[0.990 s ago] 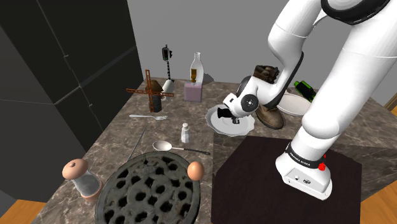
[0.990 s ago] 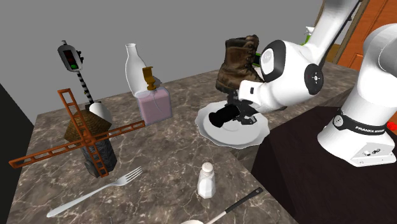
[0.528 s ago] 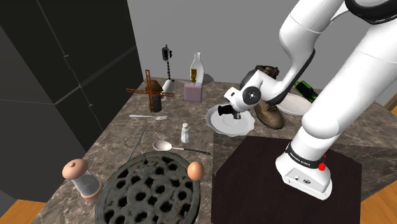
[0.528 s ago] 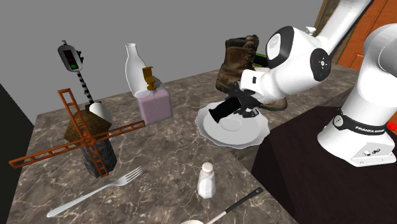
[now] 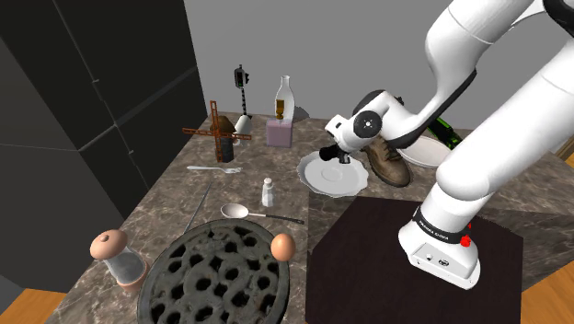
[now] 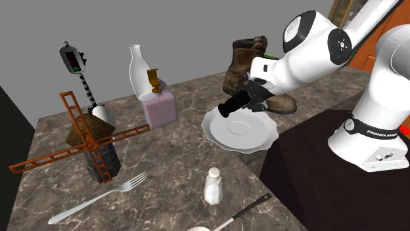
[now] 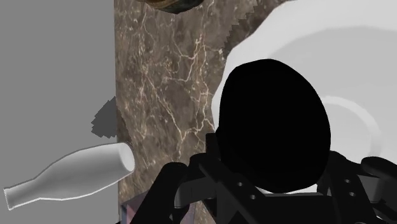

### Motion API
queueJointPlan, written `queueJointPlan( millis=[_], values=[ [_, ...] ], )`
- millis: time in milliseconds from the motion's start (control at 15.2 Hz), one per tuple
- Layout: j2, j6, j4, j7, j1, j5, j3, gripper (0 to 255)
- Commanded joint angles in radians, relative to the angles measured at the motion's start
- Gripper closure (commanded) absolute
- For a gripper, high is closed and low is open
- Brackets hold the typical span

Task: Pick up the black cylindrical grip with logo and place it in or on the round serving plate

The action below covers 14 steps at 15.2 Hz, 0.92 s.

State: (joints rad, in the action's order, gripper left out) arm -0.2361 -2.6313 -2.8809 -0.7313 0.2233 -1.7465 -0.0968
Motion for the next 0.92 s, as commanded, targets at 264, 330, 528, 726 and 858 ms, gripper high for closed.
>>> queueJointPlan(
  millis=[264,330,528,726,858],
  values=[
    [-0.065,0.023,-0.051,0.035,-0.046,0.118,-0.047,255],
    [-0.042,0.028,-0.045,0.004,-0.045,0.092,-0.050,255],
    [0.025,0.044,-0.027,-0.087,-0.043,0.017,-0.056,255],
    [0.093,0.065,-0.007,-0.171,-0.044,-0.051,-0.060,255],
    [0.139,0.080,0.006,-0.223,-0.046,-0.093,-0.063,255]
  ],
)
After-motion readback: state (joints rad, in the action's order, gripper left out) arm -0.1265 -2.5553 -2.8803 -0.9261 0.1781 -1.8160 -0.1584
